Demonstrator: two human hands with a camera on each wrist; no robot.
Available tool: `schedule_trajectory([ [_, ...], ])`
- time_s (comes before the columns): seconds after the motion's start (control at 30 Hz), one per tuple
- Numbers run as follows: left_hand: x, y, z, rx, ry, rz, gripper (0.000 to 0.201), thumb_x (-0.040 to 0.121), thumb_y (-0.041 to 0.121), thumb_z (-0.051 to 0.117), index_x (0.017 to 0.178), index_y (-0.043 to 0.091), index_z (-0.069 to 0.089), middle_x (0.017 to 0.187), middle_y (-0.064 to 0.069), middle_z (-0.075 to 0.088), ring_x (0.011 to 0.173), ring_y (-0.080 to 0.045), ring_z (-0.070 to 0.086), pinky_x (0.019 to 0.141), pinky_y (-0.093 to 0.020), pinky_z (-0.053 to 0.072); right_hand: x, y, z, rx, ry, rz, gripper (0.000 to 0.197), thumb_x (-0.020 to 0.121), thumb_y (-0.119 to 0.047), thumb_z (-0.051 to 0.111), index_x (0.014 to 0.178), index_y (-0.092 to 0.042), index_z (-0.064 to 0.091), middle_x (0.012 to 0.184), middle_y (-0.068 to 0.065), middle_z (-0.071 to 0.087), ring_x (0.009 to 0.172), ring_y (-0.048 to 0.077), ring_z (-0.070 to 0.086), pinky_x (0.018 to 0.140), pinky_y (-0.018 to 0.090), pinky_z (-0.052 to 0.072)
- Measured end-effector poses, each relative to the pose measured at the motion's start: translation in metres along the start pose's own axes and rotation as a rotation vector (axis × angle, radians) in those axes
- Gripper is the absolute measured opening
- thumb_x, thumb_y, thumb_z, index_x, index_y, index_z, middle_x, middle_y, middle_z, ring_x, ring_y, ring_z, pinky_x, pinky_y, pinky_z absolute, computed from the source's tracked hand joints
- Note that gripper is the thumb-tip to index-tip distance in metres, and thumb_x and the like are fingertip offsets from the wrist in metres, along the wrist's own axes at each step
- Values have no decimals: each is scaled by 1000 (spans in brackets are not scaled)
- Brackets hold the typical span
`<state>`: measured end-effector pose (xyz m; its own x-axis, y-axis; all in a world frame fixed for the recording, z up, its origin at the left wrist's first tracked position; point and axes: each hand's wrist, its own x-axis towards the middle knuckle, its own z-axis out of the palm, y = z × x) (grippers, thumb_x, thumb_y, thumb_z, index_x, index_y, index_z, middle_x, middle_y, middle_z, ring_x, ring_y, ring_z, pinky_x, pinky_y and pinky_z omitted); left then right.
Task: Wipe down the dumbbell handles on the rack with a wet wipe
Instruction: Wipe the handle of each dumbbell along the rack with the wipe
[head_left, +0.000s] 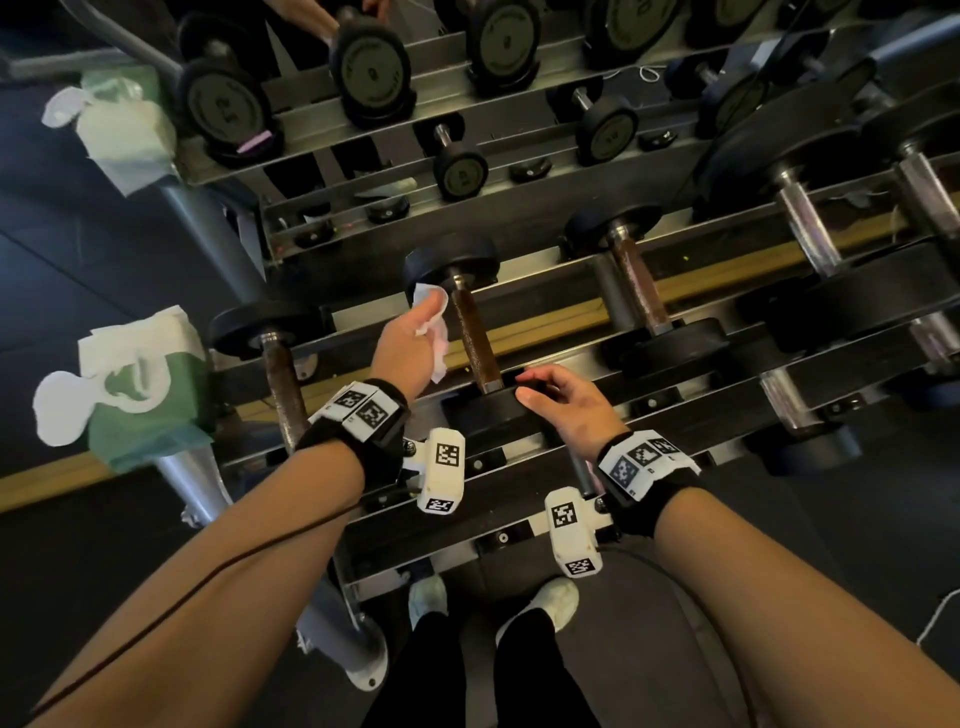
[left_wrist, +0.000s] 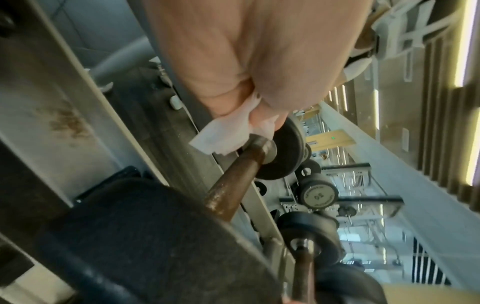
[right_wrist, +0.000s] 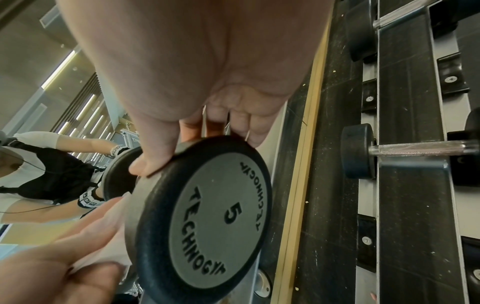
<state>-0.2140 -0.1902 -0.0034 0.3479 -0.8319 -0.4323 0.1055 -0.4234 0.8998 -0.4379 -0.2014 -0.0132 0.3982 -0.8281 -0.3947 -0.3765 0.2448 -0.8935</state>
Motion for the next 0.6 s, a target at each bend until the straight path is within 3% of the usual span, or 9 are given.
schedule_trajectory([
  [0.07, 2, -4, 12, 170, -38, 45, 41, 104, 43, 46, 141, 29, 53, 131, -4, 59, 115, -17, 61, 101, -33, 47, 0, 0, 1, 10, 10, 5, 23, 90, -28, 69, 112, -25, 67, 111, -5, 68, 109, 13, 62, 102, 39, 48],
  [0.1, 0, -8, 16, 329, -61, 96, 40, 106, 37, 42, 145, 31, 48, 132, -5, 56, 116, -16, 58, 102, -31, 44, 0, 0, 1, 10, 12, 5, 23, 90, -29, 69, 112, -25, 67, 110, -5, 68, 108, 12, 62, 100, 36, 48],
  [0.23, -16, -21, 17, 757, -141, 243, 59, 104, 10, 40, 155, 36, 28, 128, -14, 58, 81, -1, 53, 73, -14, 42, 0, 1, 0, 7, 3, -3, 23, 90, -29, 68, 113, -25, 66, 111, -4, 67, 108, 13, 61, 96, 33, 48],
  [0.3, -25, -24, 14, 842, -224, 274, 64, 102, 4, 42, 155, 36, 27, 140, -12, 52, 99, -9, 58, 88, -16, 41, 0, 2, 0, 10, 3, -15, 24, 90, -29, 68, 114, -24, 66, 111, -4, 67, 108, 13, 62, 97, 33, 48],
  [0.37, -31, -25, 10, 788, -353, 266, 55, 103, 8, 46, 152, 33, 37, 151, -1, 42, 132, -15, 46, 107, -19, 30, 0, 1, 0, 8, 5, -27, 24, 90, -28, 68, 113, -24, 67, 109, -5, 68, 106, 11, 62, 97, 31, 49],
  [0.4, -33, -24, 5, 672, -390, 238, 45, 103, 16, 50, 146, 30, 47, 147, 5, 44, 135, -11, 44, 109, -20, 32, 0, 1, 0, 9, 5, -27, 23, 90, -28, 68, 113, -24, 67, 108, -6, 68, 105, 10, 62, 96, 30, 49],
  [0.47, -34, -17, -6, 354, -348, 116, 26, 101, 27, 55, 125, 32, 63, 121, 5, 58, 109, 3, 61, 85, -15, 49, 0, 1, 0, 18, -2, -22, 22, 90, -27, 68, 112, -26, 67, 107, -8, 68, 104, 8, 62, 93, 27, 48],
  [0.53, -28, -9, -14, 226, -165, 110, 28, 102, 24, 52, 121, 43, 61, 112, 12, 56, 87, 8, 65, 70, -12, 52, -1, 0, -1, 18, -5, -14, 21, 90, -27, 68, 112, -26, 67, 108, -9, 67, 105, 8, 62, 92, 26, 48],
  [0.6, -18, -6, -18, 118, -29, 91, 30, 103, 32, 51, 131, 40, 60, 123, 6, 56, 99, -2, 64, 86, -23, 54, 0, -1, -2, 7, -14, -9, 22, 91, -27, 68, 113, -26, 66, 109, -9, 66, 106, 7, 61, 92, 25, 47],
])
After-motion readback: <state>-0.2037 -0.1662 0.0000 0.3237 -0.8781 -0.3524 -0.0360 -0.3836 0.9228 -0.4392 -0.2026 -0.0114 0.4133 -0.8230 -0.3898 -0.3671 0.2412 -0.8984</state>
